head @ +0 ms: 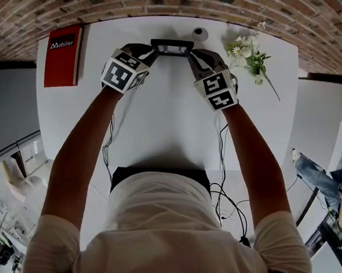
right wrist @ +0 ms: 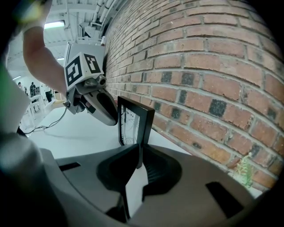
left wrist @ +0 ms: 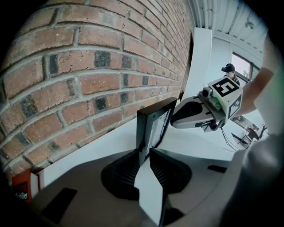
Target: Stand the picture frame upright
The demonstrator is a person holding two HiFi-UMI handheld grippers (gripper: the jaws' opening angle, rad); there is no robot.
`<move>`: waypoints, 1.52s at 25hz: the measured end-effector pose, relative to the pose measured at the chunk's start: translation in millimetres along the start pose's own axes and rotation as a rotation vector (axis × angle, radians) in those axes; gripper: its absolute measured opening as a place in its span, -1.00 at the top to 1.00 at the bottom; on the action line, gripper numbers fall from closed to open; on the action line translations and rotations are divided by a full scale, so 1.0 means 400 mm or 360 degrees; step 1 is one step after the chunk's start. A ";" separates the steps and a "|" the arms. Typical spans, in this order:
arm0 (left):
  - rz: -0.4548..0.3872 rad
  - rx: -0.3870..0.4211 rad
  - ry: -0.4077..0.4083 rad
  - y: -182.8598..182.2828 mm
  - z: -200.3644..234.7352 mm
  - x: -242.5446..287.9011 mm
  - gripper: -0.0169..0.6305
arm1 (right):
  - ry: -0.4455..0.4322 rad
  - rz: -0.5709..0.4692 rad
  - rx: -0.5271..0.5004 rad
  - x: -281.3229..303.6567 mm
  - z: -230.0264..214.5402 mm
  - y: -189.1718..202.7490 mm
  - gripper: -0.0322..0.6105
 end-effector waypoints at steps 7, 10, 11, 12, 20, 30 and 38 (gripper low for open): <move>0.0005 -0.0026 -0.0010 0.013 0.001 -0.005 0.72 | -0.0001 0.0018 0.0029 -0.004 0.003 0.013 0.79; 0.0007 -0.0044 -0.0019 0.025 -0.001 -0.016 0.72 | 0.0003 0.0025 0.0054 -0.014 0.007 0.025 0.79; 0.0005 -0.0052 -0.0025 0.029 -0.002 -0.021 0.72 | 0.0005 0.0027 0.0063 -0.019 0.009 0.029 0.79; 0.0002 -0.0061 -0.0031 0.034 -0.003 -0.027 0.71 | 0.0007 0.0028 0.0073 -0.023 0.011 0.034 0.79; -0.0065 -0.0191 -0.0032 0.089 -0.040 -0.099 0.71 | -0.0003 0.0008 0.0170 -0.088 0.049 0.078 0.79; -0.0264 -0.0347 0.0112 0.200 -0.185 -0.299 0.73 | 0.0025 -0.0036 0.0437 -0.254 0.236 0.110 0.79; -0.0373 -0.0335 0.0300 0.353 -0.316 -0.499 0.83 | 0.0104 -0.0062 0.0623 -0.420 0.475 0.122 0.85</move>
Point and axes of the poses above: the fingertips, and each gripper's own axes: x forward along the fingers, z to its left, y out of its underside, the point moved 4 cm from there along -x, backward along the fingers, and after that the axes turned 5 degrees about z, right-handed, at the moved point
